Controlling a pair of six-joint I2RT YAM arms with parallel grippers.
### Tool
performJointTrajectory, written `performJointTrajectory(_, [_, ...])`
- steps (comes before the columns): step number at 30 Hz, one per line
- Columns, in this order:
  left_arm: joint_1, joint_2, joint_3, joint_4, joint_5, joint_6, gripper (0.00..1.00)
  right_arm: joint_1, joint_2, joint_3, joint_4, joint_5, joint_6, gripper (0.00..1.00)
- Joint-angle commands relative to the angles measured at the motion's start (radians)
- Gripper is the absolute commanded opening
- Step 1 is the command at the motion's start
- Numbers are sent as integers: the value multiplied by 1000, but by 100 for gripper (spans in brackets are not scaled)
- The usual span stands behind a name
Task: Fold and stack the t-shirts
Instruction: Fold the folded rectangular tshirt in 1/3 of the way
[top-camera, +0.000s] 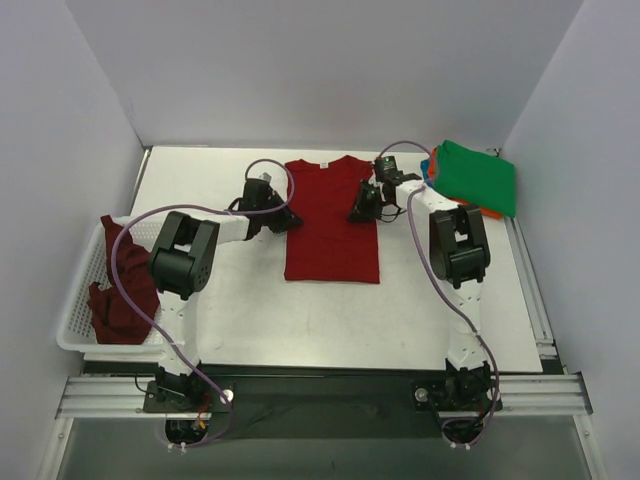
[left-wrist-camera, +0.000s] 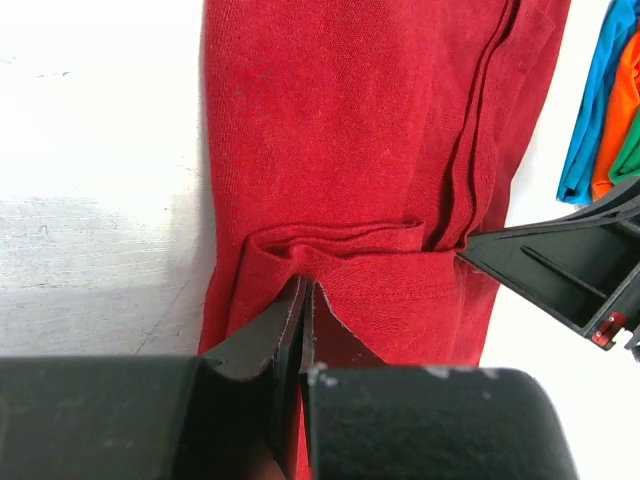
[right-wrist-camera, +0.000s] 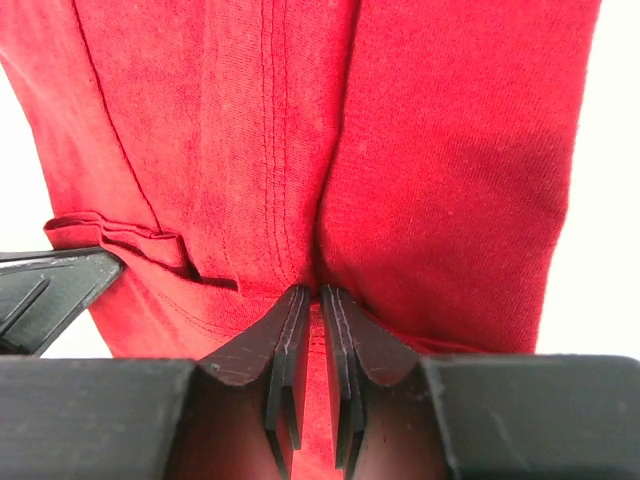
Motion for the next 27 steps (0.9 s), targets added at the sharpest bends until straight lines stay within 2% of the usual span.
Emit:
performJointTrajectory(1, [13, -20, -25, -9, -11, 10, 1, -28, -5, -28, -38, 22, -22, 15])
performJointTrajectory(4, [13, -26, 10, 1, 39, 39, 3, -29, -42, -3, -30, -23, -37, 19])
performJointTrajectory(10, [13, -108, 62, -13, 118, 98, 27, -45, -164, 60, -74, -46, -34, 29])
performJointTrajectory(13, [2, -186, 23, -22, 112, 84, 28, -29, -262, -4, -93, -24, -25, 31])
performJointTrajectory(14, [-12, -209, -28, -18, 104, 79, 28, -22, -319, -77, -93, -5, -21, 30])
performJointTrajectory(16, [-36, -272, -76, -31, 81, 67, 28, -3, -397, -162, -79, 0, 1, 30])
performJointTrajectory(21, [-115, -390, -285, -22, 26, 43, 14, 47, -511, -472, 57, -18, 50, 28])
performJointTrajectory(24, [-147, -419, -385, -1, -32, 49, 13, 50, -536, -560, 122, -30, 62, 28])
performJointTrajectory(27, [-165, -396, -456, 83, -17, 30, 10, 50, -534, -649, 148, -29, 67, 26])
